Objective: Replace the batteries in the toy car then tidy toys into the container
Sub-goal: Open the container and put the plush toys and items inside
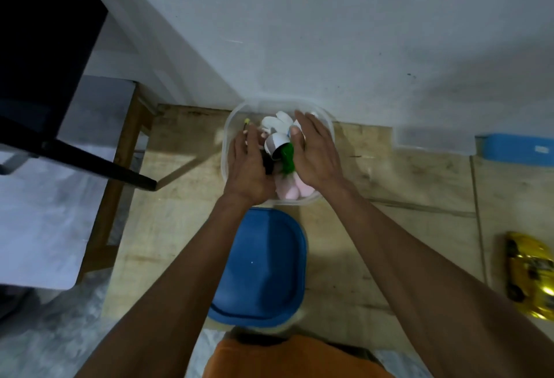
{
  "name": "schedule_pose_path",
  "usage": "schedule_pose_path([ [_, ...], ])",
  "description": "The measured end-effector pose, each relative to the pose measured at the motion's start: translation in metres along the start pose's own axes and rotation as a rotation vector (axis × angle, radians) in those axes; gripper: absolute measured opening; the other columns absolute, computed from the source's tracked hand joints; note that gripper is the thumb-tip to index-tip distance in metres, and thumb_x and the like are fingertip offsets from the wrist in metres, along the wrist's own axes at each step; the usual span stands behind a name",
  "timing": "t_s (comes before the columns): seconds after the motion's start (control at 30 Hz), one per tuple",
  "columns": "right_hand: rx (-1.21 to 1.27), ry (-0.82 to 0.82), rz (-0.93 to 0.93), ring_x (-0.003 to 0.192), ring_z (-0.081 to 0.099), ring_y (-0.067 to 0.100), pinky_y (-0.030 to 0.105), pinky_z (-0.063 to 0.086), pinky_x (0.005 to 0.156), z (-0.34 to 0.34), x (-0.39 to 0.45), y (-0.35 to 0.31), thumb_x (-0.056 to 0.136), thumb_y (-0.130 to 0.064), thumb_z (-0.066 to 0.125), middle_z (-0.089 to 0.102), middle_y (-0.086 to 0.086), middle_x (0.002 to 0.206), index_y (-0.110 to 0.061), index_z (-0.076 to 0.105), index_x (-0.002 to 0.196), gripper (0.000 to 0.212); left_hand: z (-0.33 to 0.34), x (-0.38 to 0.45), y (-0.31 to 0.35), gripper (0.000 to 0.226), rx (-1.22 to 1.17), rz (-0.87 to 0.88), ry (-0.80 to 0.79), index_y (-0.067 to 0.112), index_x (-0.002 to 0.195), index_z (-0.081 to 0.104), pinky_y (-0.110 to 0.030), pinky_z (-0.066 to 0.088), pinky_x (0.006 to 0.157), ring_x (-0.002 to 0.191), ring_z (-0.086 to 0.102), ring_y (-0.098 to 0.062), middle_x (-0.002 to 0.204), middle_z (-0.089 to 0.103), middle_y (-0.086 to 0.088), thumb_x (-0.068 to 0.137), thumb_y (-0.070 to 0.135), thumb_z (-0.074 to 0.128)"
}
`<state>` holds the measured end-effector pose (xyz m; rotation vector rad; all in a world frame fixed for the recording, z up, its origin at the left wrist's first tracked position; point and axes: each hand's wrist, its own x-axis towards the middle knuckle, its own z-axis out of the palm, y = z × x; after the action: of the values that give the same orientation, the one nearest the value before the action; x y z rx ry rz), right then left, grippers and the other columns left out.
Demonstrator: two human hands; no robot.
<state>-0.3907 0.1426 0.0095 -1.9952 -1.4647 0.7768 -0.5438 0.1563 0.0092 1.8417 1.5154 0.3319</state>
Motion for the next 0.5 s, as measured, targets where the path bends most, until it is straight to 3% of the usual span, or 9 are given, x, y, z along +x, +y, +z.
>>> schedule_pose_path([
  [0.07,0.053,0.119,-0.012,0.139,0.039,0.025,0.035,0.035,0.112,-0.006,-0.015,-0.001,0.106,-0.031,0.038,0.047,0.008,0.149,-0.017,0.046,0.145,0.042,-0.005,-0.014,0.007,0.095,-0.052,0.013,0.105,0.008,0.155,0.021,-0.042,0.029,0.118,0.138,0.032,-0.036,0.149,0.035,-0.020,0.070,0.021,0.060],
  [0.13,0.095,0.207,-0.020,0.127,0.048,0.025,0.030,0.039,0.101,-0.011,-0.037,0.000,0.104,-0.027,0.042,0.056,0.008,0.137,-0.016,0.052,0.138,0.037,-0.007,-0.037,0.013,0.078,-0.087,0.043,0.255,0.009,0.150,0.033,-0.025,0.029,0.111,0.133,0.039,-0.032,0.145,0.041,-0.017,0.078,0.005,0.060],
  [0.23,0.177,0.314,-0.064,0.109,0.056,0.025,0.034,0.045,0.090,-0.013,-0.083,0.010,0.103,-0.023,0.044,0.061,0.007,0.115,-0.015,0.059,0.125,0.027,-0.003,-0.082,0.013,0.061,-0.085,0.032,0.461,0.008,0.148,0.038,-0.015,0.026,0.102,0.131,0.043,-0.028,0.143,0.046,-0.015,0.092,0.009,0.062],
  [0.37,0.175,0.296,-0.096,0.098,0.056,0.027,0.041,0.047,0.083,0.012,-0.148,0.037,0.101,-0.019,0.046,0.060,0.009,0.101,-0.010,0.061,0.109,0.019,0.019,-0.143,-0.022,0.055,-0.042,-0.106,0.557,0.007,0.146,0.043,-0.034,0.038,0.102,0.126,0.046,-0.033,0.136,0.048,-0.018,0.095,0.016,0.062],
  [0.43,0.139,0.198,-0.023,0.103,0.055,0.029,0.045,0.049,0.085,0.028,-0.178,0.049,0.099,-0.018,0.048,0.060,0.010,0.105,-0.012,0.060,0.115,0.021,0.030,-0.170,-0.040,0.056,0.020,-0.229,0.460,0.009,0.146,0.042,-0.046,0.041,0.104,0.128,0.043,-0.037,0.138,0.045,-0.019,0.095,0.020,0.062],
  [0.5,0.091,0.077,0.076,0.117,0.051,0.030,0.045,0.047,0.094,0.038,-0.200,0.057,0.101,-0.020,0.047,0.058,0.011,0.122,-0.017,0.054,0.131,0.032,0.037,-0.183,-0.055,0.060,0.080,-0.397,0.338,0.013,0.148,0.038,-0.055,0.038,0.106,0.133,0.037,-0.041,0.146,0.039,-0.019,0.095,0.028,0.062],
])
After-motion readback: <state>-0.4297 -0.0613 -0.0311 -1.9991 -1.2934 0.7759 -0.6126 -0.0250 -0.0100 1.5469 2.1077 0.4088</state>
